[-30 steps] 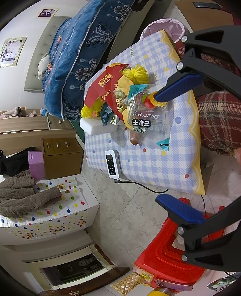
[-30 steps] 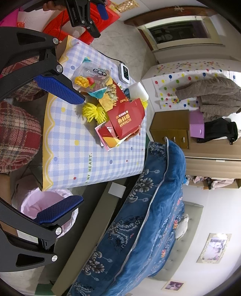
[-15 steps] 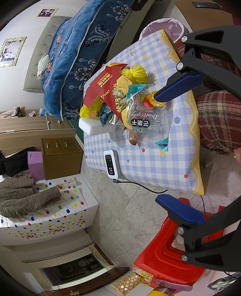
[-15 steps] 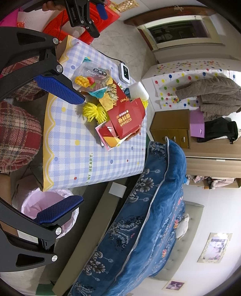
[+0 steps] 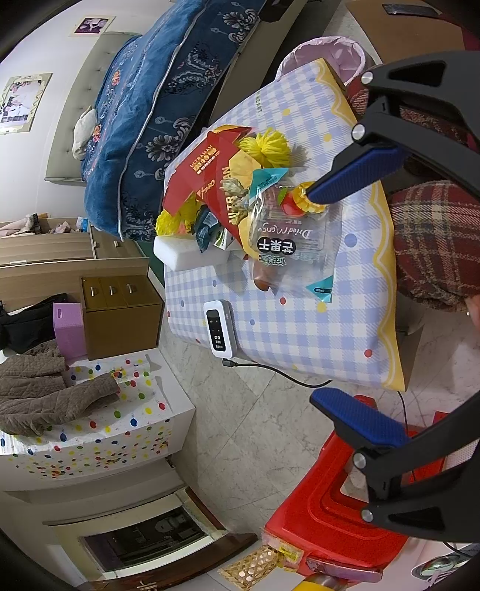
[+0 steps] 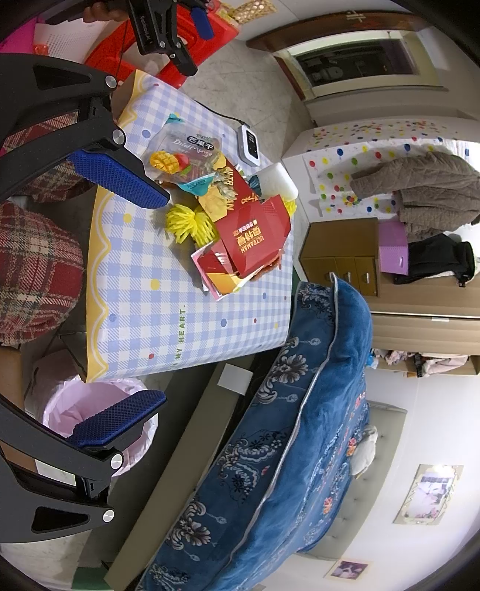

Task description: Collect trash

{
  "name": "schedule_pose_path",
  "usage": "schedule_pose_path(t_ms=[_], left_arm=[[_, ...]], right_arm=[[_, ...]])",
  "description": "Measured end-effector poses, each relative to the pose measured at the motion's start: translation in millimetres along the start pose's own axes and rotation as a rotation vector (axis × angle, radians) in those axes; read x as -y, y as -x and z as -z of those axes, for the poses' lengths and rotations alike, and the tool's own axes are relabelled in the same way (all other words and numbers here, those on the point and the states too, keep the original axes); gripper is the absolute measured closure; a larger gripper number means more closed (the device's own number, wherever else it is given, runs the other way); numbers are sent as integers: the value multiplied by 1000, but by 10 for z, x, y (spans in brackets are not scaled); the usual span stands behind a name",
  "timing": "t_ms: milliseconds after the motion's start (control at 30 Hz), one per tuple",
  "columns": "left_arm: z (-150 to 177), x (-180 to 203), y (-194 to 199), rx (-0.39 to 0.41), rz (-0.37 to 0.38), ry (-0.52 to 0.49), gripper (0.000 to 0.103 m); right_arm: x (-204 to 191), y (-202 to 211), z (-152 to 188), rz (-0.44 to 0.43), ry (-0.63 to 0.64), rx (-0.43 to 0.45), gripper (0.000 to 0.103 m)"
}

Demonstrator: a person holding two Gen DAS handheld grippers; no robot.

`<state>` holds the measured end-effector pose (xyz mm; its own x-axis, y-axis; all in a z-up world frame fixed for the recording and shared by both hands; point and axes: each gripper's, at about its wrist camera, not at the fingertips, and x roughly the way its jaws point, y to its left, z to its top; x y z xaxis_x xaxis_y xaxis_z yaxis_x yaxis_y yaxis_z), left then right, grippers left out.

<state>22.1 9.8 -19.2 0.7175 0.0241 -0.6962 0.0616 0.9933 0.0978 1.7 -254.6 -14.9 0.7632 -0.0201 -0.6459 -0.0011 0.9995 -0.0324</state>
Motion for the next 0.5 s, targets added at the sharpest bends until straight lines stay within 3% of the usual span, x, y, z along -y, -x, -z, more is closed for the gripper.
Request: schedule_pose_path(t_ms=[200,400,467,500], left_arm=[[67,2,-66,-11,0,0,7],[150,-96,-244,-54,-9,8,7],[209,-156,-312,-76,-8,18,7],[233,-186,-342,-84,-12,23,7]], right_arm=[[-3,-15,8,0,-2,-3,5],[-6,-288,131,-45,-36,27,5],[-44,-331,144,-115,-66,83,6],[-88,-356,130,-169,-89,161,6]])
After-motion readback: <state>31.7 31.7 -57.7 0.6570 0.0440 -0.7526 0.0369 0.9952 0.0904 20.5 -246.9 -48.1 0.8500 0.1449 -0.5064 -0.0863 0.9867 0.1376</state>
